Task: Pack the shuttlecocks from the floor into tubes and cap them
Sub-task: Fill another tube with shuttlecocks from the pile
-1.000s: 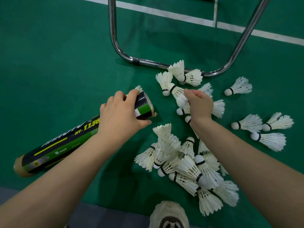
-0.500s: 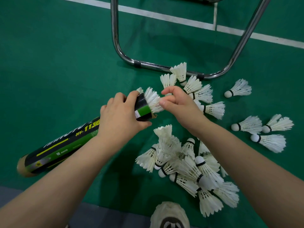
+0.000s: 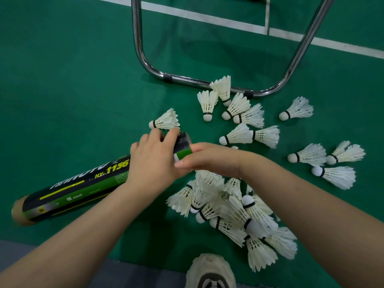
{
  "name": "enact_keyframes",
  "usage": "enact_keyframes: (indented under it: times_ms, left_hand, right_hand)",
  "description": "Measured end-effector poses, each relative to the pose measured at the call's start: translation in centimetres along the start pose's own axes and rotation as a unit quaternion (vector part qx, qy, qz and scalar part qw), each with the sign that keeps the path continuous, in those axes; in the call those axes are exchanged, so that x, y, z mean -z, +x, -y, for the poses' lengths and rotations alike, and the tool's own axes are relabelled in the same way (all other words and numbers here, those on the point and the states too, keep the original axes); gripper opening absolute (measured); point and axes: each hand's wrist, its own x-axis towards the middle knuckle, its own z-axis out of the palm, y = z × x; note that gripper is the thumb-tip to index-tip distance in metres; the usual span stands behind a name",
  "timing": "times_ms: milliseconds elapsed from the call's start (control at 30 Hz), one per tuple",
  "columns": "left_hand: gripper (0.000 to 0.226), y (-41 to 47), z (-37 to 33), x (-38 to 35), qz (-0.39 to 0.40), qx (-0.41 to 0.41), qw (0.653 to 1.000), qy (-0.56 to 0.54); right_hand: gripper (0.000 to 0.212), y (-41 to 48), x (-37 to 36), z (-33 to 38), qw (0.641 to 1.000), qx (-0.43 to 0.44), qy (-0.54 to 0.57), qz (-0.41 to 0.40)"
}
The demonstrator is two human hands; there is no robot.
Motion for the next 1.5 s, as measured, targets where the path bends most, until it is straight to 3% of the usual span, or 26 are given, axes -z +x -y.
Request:
enact_keyframes:
  times_ms: [33, 100, 167, 233, 300, 400, 533, 633, 733, 900, 967, 1067, 1233, 1433, 1500]
  left_hand:
    - [0.082, 0.0, -0.1, -0.1, -0.006, 0.003, 1.000, -0.006]
    - [0.082, 0.3, -0.4, 0.0, -0.015, 0.009, 1.000, -0.014]
    - [0.083, 0.6, -0.7, 0.1, -0.012, 0.008, 1.000, -0.015]
    - [0.082, 0.6, -0.9, 0.1, -0.009, 0.006, 1.000, -0.014]
    - [0.083, 0.4, -1.1, -0.1, -0.005, 0.003, 1.000, -0.010]
    - [0.084, 0.2, -1.4, -0.7, 0.013, -0.001, 1.000, -0.001]
    - [0.084, 0.0, -1.9, -1.3, 0.028, -0.007, 1.000, 0.000]
    - [0.084, 0.2, -1.9, -1.2, 0.028, -0.005, 1.000, -0.002]
    - [0.084, 0.5, -1.8, -0.8, 0.017, -0.002, 1.000, -0.001]
    - [0.084, 0.8, -1.6, -0.5, 0.000, 0.008, 1.000, -0.009]
    - [0.083, 0.8, -1.7, -0.6, 0.001, 0.008, 1.000, -0.010]
    - [0.083, 0.5, -1.9, -0.6, -0.001, 0.004, 1.000, -0.007]
    - [0.083, 0.2, -1.7, -0.4, -0.012, 0.006, 1.000, -0.014]
    - [0.081, -0.6, -2.5, -0.3, -0.006, -0.020, 1.000, -0.008]
    - [0.077, -0.8, -2.7, -0.5, 0.008, -0.034, 0.999, 0.001]
  right_hand:
    - [0.035, 0.1, -0.2, 0.0, 0.999, 0.014, 0.009, -0.035]
    - [0.018, 0.1, 0.2, -0.2, 0.982, 0.055, 0.003, -0.183]
    - [0.016, -0.4, 2.0, -0.5, 0.923, 0.064, -0.037, -0.377]
    - [0.017, -1.3, 4.9, -2.2, 0.842, 0.003, -0.146, -0.519]
    - [0.037, -1.9, 7.4, -5.0, 0.794, -0.069, -0.218, -0.564]
    - [0.058, -2.0, 8.2, -8.2, 0.781, -0.115, -0.191, -0.583]
    - [0.058, -1.5, 8.2, -9.3, 0.810, -0.131, -0.130, -0.556]
    - [0.024, -1.2, 8.6, -8.6, 0.817, -0.118, -0.139, -0.547]
    - [0.026, -1.6, 8.1, -7.1, 0.829, -0.033, -0.106, -0.548]
    - [0.029, -2.9, 5.5, -4.4, 0.836, 0.137, 0.050, -0.528]
    - [0.030, -3.2, 4.2, -3.8, 0.845, 0.169, 0.099, -0.498]
    - [0.028, -3.5, 2.5, -2.8, 0.896, 0.156, 0.060, -0.412]
    - [0.026, -4.0, 1.6, -1.9, 0.980, 0.079, 0.018, -0.184]
    - [0.069, -3.4, 1.6, -1.5, 0.999, 0.002, 0.018, -0.030]
    - [0.063, -3.0, 1.2, -1.6, 1.000, -0.021, 0.006, 0.004]
